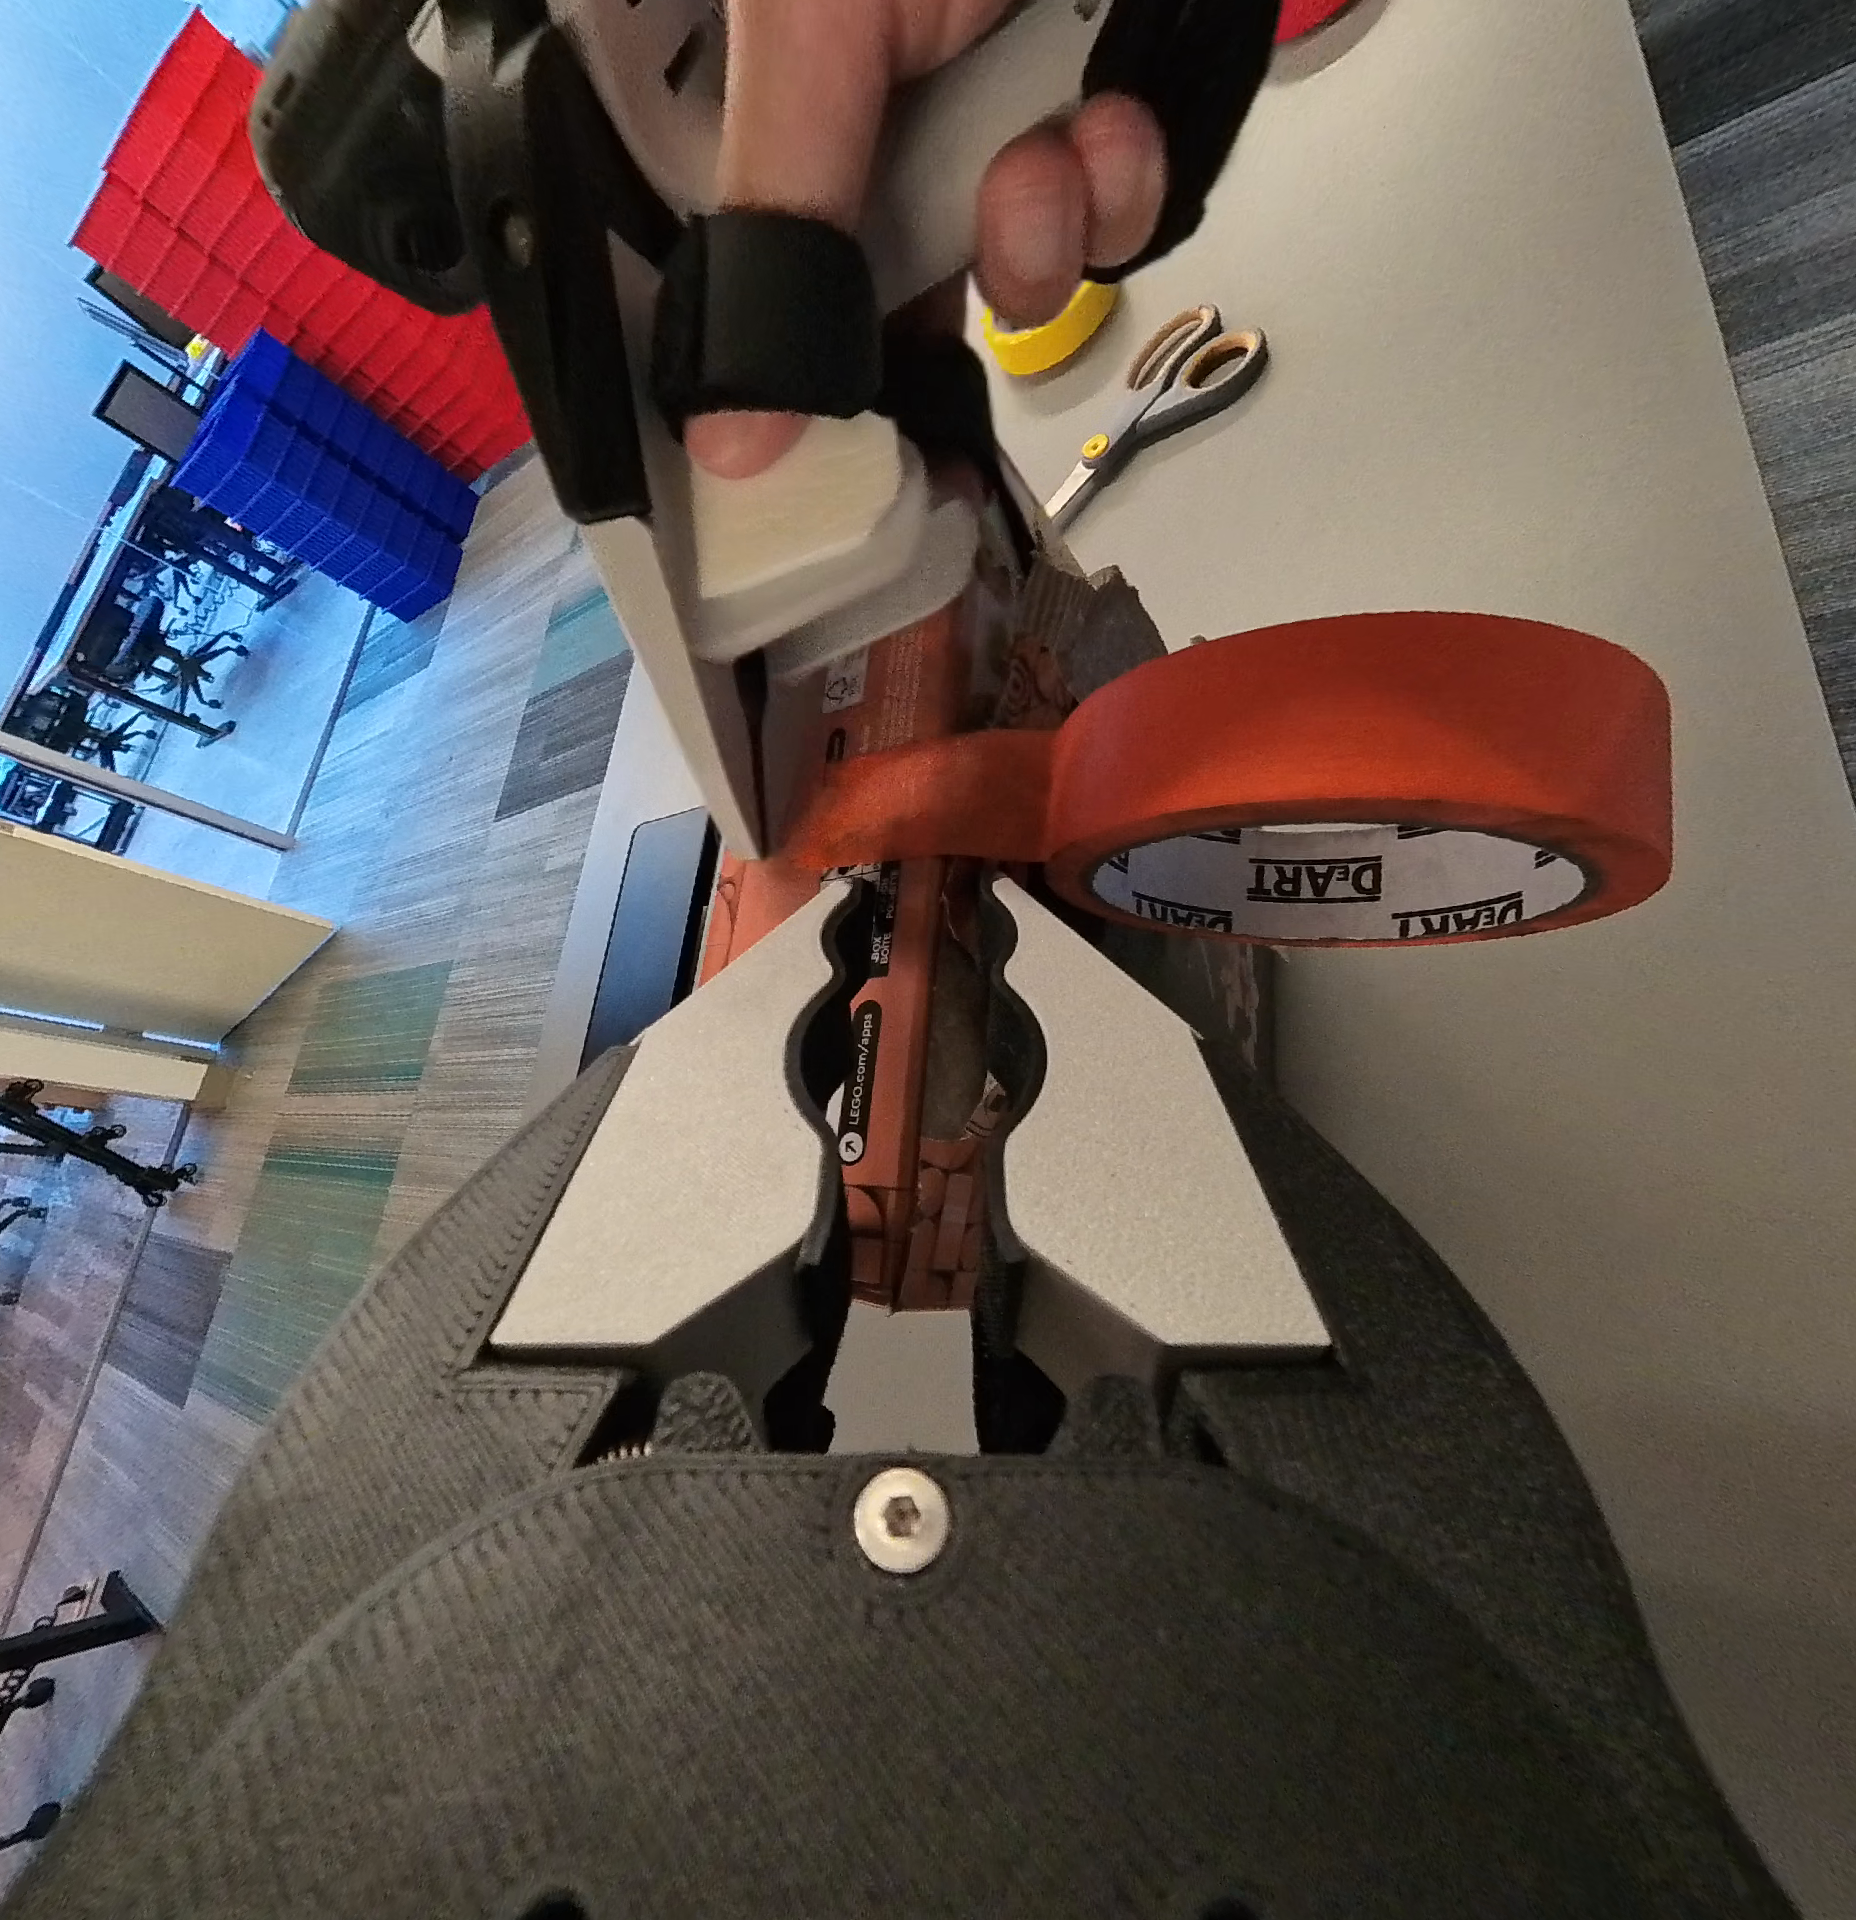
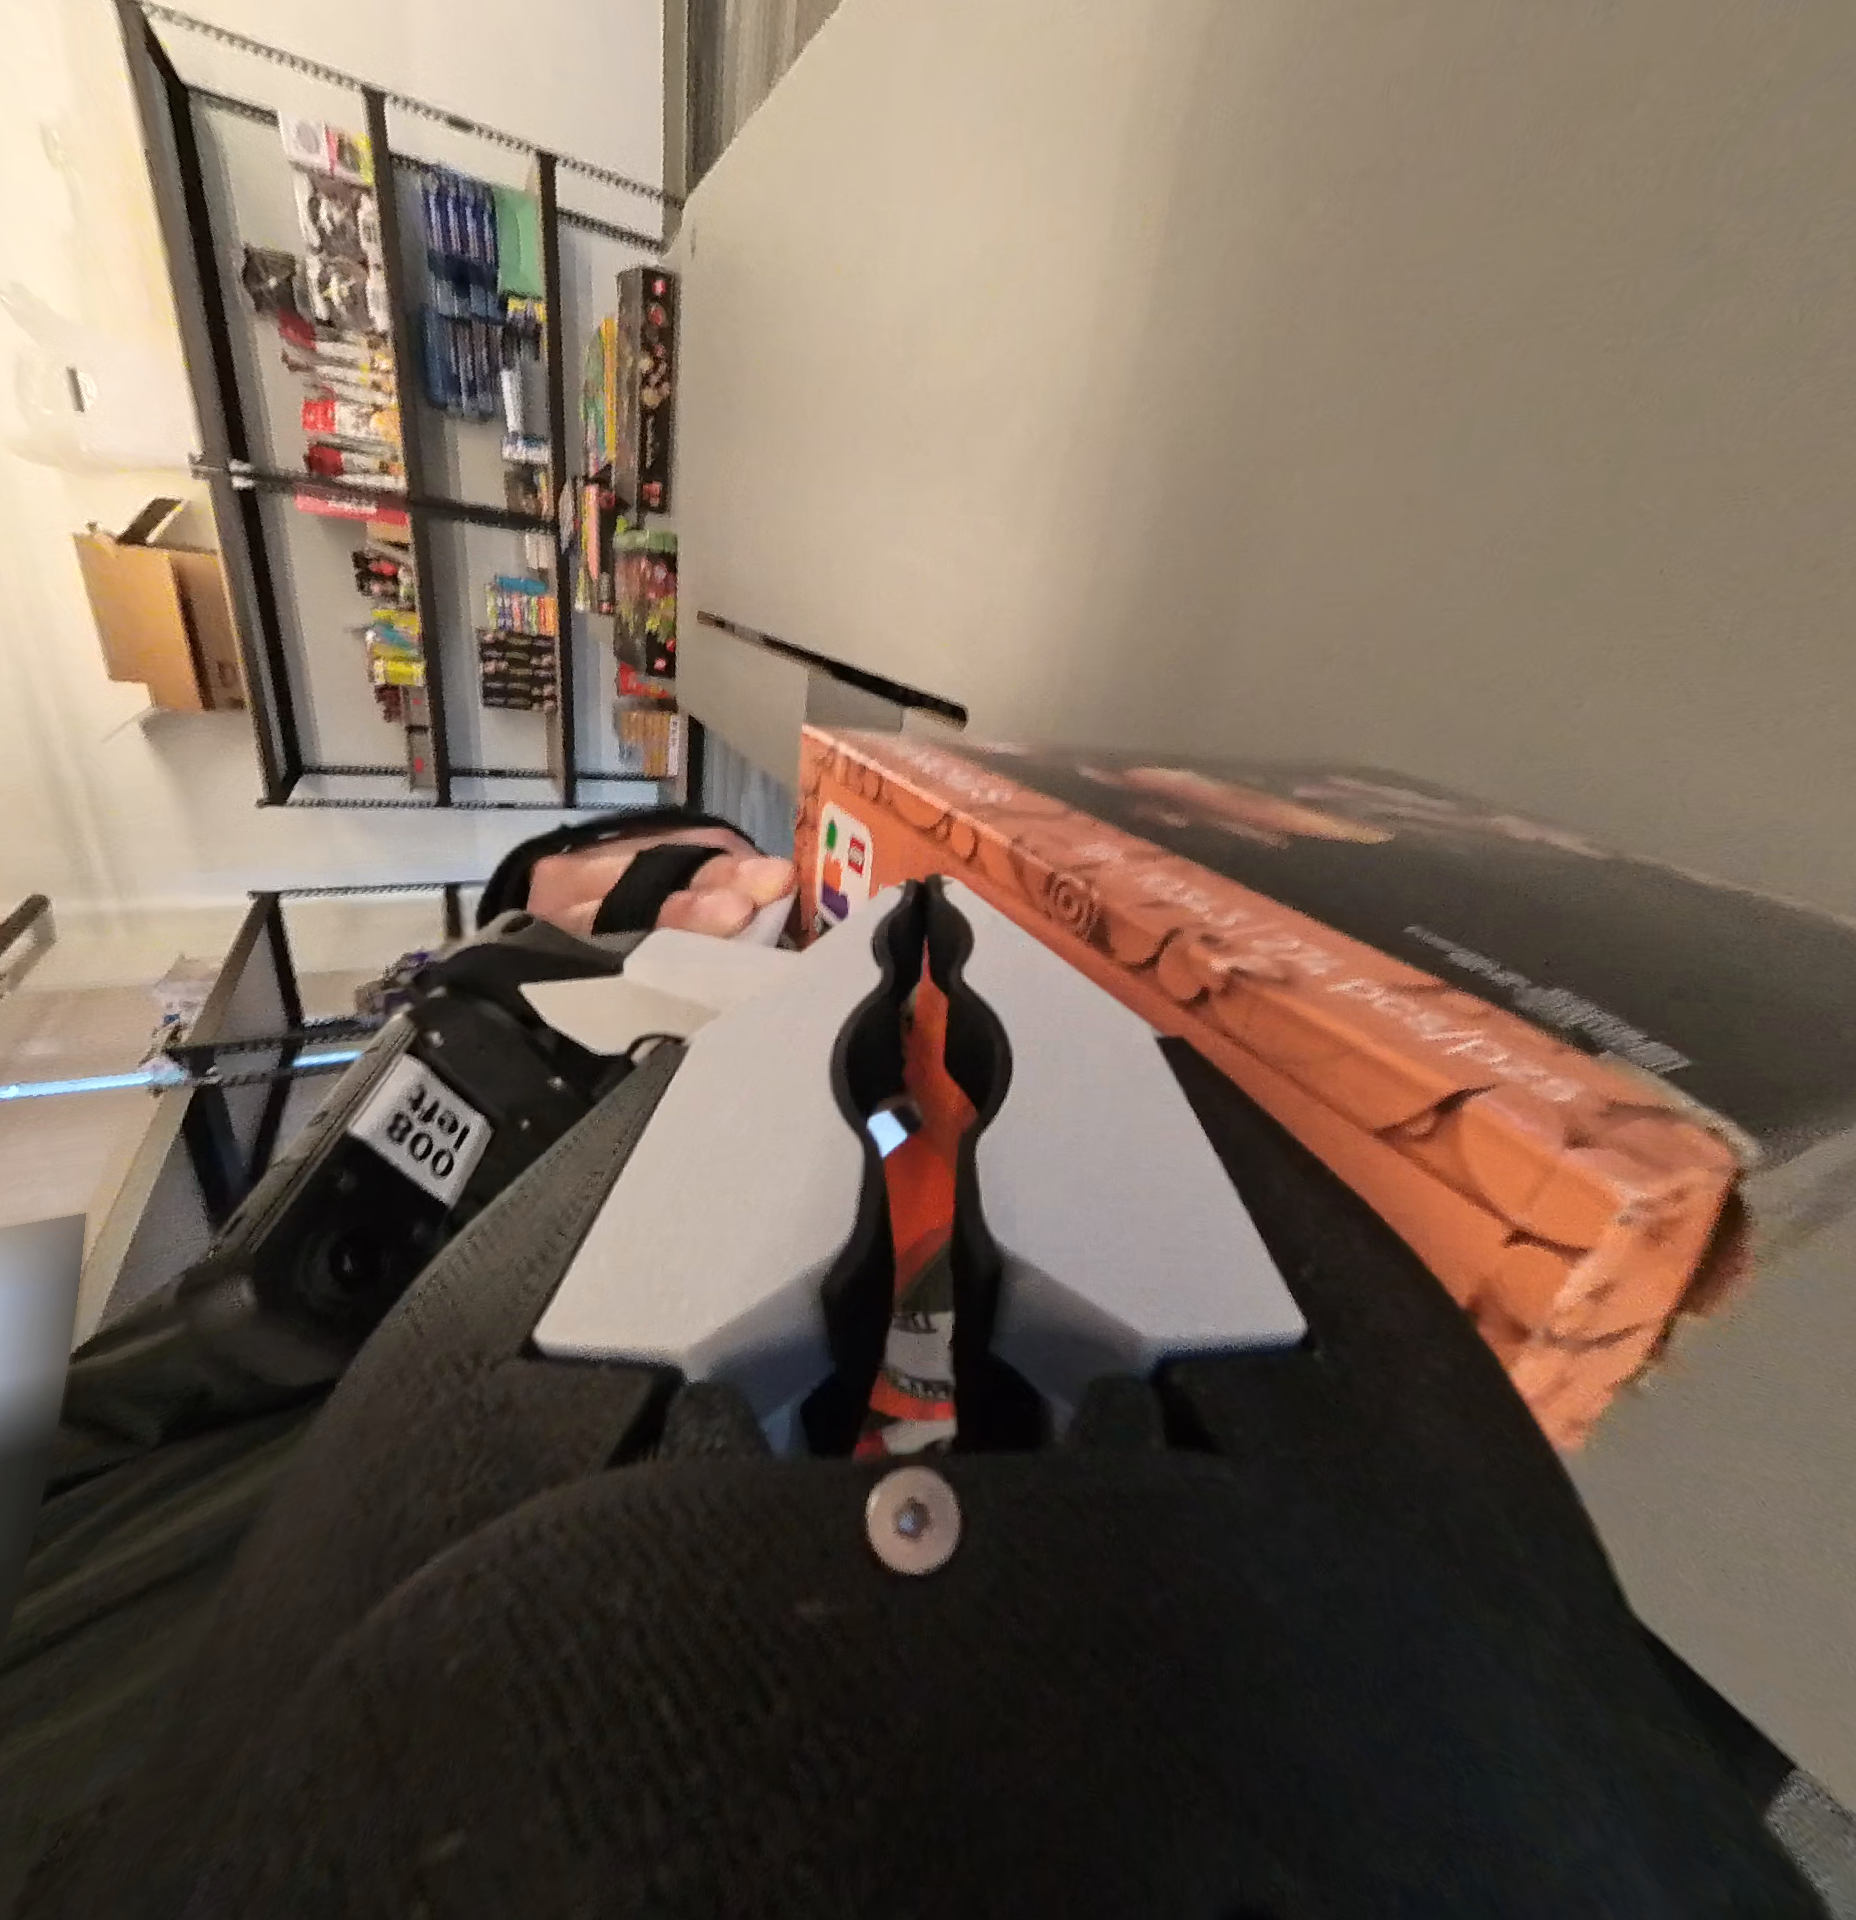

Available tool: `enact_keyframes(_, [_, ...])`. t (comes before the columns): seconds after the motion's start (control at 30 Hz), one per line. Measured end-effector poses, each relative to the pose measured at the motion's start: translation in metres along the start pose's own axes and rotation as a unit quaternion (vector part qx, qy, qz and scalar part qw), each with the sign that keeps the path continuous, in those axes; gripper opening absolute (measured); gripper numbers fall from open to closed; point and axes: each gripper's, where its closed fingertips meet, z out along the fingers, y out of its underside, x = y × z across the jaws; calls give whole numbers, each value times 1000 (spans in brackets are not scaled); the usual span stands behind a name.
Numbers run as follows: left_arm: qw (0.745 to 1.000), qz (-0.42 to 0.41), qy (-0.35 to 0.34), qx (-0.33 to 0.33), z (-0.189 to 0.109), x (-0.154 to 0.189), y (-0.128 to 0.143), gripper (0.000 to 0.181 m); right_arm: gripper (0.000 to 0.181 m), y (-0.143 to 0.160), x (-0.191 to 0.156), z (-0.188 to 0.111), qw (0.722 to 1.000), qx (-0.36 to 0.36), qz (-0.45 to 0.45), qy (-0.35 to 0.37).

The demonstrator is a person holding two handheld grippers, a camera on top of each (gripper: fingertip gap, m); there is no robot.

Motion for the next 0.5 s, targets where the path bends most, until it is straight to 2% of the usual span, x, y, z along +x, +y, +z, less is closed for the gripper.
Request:
enact_keyframes(0.07, [1000, 1, 0, 0, 0, 0, 0, 18, 0, -4, 3, -3, 999, 4, -24, 27])
enact_keyframes(0.13, [1000, 1, -1, 0, 0, 0, 0, 18, 0, -3, -11, -6, 999, 13, -48, 11])
enact_keyframes(0.2, [1000, 1, -2, 1, 0, 0, 0, 18, 0, 9, -20, -2, 998, -13, -54, 2])
enact_keyframes(0.3, [1000, 1, -1, -1, -1, 1, -1, 18, 0, 24, -9, 10, 997, -53, -52, 17])
enact_keyframes(0.4, [1000, -1, -1, -3, 0, 0, 0, 18, 0, 10, -8, 12, 1000, -18, -21, -11])
enact_keyframes(0.5, [1000, -1, -1, -2, -1, 1, -1, 18, 0, -3, -4, 0, 997, 24, -66, 21])
